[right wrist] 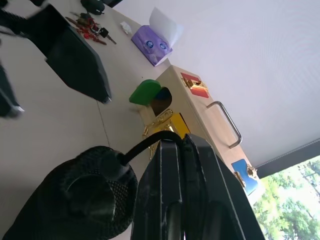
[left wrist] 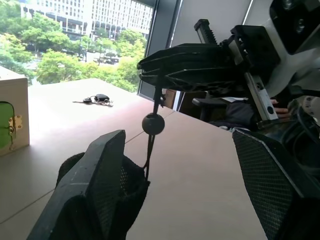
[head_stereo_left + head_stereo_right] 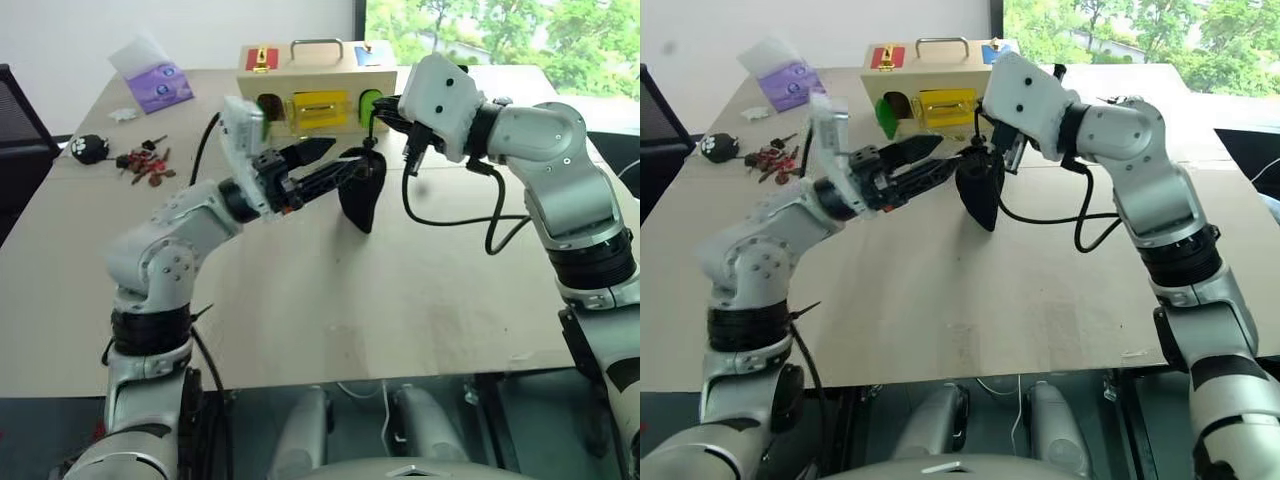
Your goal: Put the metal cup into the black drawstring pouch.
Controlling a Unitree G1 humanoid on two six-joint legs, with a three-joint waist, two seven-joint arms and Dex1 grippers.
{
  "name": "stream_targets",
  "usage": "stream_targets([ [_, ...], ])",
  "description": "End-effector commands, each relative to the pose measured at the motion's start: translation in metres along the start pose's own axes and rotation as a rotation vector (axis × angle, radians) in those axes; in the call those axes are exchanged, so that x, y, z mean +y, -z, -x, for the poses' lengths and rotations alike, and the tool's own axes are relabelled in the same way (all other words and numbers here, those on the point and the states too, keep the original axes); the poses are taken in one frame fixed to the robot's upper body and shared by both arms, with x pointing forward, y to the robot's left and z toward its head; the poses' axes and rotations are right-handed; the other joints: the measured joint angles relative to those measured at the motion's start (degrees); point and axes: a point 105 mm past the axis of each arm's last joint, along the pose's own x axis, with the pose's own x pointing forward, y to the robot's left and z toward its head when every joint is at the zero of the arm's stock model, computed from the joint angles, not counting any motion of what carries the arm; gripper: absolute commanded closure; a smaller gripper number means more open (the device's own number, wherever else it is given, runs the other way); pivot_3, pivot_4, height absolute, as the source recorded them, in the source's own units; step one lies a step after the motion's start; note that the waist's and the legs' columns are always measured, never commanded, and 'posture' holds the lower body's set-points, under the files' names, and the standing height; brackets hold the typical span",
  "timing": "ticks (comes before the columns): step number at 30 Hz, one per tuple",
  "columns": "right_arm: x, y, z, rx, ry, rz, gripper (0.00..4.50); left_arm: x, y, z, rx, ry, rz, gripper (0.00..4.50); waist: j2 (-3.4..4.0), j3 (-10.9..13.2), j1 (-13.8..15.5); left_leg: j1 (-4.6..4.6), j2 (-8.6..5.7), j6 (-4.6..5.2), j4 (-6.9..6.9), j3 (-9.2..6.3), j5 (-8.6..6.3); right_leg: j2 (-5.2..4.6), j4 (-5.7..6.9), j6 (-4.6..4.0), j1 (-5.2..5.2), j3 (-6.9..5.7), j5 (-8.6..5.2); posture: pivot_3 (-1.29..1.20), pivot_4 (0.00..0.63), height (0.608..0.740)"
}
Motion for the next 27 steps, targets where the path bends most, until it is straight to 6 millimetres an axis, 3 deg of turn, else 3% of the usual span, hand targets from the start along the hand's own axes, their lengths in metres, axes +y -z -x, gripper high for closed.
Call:
stream_targets([
  [1, -0.007, -0.021, 0.008, -0.049, 0.019, 0.061, 4.50, 0.002, -0.013, -0.010, -0.051, 0.039, -0.052, 0.98, 0.01, 0.00, -0.26, 0.00, 0.01, 0.00, 0.00, 0.01, 0.00, -0.01, 0.00, 0.00, -0.01, 0.02, 0.00, 0.00, 0.150, 0.740],
  [9, -0.005, -0.026, 0.009, -0.045, 0.024, 0.071, 4.50, 0.003, -0.016, -0.027, -0.070, 0.117, -0.082, 0.98, 0.00, 0.00, -0.18, -0.01, 0.01, 0.01, -0.02, 0.00, -0.01, -0.03, 0.00, 0.00, -0.02, 0.01, 0.00, 0.00, 0.150, 0.740],
  [17, -0.005, -0.028, 0.011, -0.037, 0.042, 0.058, 4.50, -0.003, -0.014, -0.036, -0.074, 0.164, -0.078, 4.33, 0.01, 0.00, -0.22, -0.03, 0.00, 0.01, -0.01, -0.02, 0.00, -0.02, 0.01, 0.00, -0.02, 0.00, 0.00, 0.00, 0.150, 0.740],
  [18, -0.009, -0.026, 0.012, -0.031, 0.068, 0.039, 4.50, -0.001, -0.012, -0.036, -0.064, 0.159, -0.078, 4.32, 0.00, 0.00, -0.22, -0.03, 0.01, 0.01, -0.01, -0.02, 0.00, -0.01, 0.01, 0.00, -0.02, -0.01, 0.00, 0.00, 0.150, 0.740],
  [20, -0.029, -0.021, 0.018, -0.023, 0.168, -0.027, 4.50, 0.007, -0.003, -0.035, -0.027, 0.130, -0.071, 4.32, 0.00, 0.00, -0.21, -0.03, 0.01, 0.01, -0.01, -0.02, 0.00, -0.01, 0.01, 0.00, -0.02, -0.01, 0.00, 0.00, 0.150, 0.740],
  [23, -0.078, -0.007, 0.039, 0.019, 0.395, -0.097, 4.50, 0.027, 0.021, -0.027, 0.071, 0.051, -0.070, 4.32, 0.00, 0.00, -0.13, -0.02, -0.02, 0.01, 0.02, 0.00, 0.00, -0.02, 0.03, 0.00, -0.02, 0.00, 0.00, 0.00, 0.150, 0.740],
  [27, -0.126, 0.031, 0.077, 0.129, 0.644, -0.177, 4.50, 0.052, 0.037, -0.016, 0.130, -0.062, -0.078, 4.32, 0.00, 0.00, -0.01, -0.03, -0.02, 0.02, 0.01, -0.01, 0.00, -0.02, 0.01, 0.00, -0.02, -0.02, 0.00, 0.00, 0.150, 0.740],
])
